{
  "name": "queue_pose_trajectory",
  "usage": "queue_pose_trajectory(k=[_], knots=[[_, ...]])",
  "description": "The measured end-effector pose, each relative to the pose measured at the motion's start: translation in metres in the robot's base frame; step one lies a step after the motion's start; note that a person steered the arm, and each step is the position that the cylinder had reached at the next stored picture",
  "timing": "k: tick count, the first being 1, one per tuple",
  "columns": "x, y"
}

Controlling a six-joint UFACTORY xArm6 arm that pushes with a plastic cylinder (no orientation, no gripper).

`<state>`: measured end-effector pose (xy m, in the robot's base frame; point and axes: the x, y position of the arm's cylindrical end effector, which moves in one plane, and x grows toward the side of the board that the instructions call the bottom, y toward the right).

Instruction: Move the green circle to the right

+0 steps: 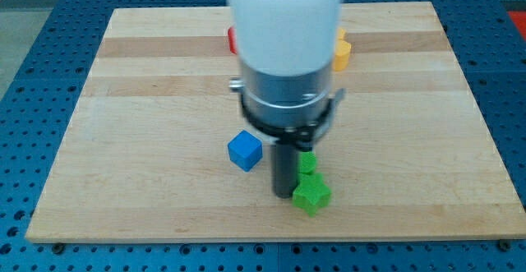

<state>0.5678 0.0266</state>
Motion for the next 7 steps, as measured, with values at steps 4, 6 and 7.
queue_pose_trajectory(k=[4,6,7], knots=[[-0.008,0.066],[-0.008,0.025],[-0.009,0.013]])
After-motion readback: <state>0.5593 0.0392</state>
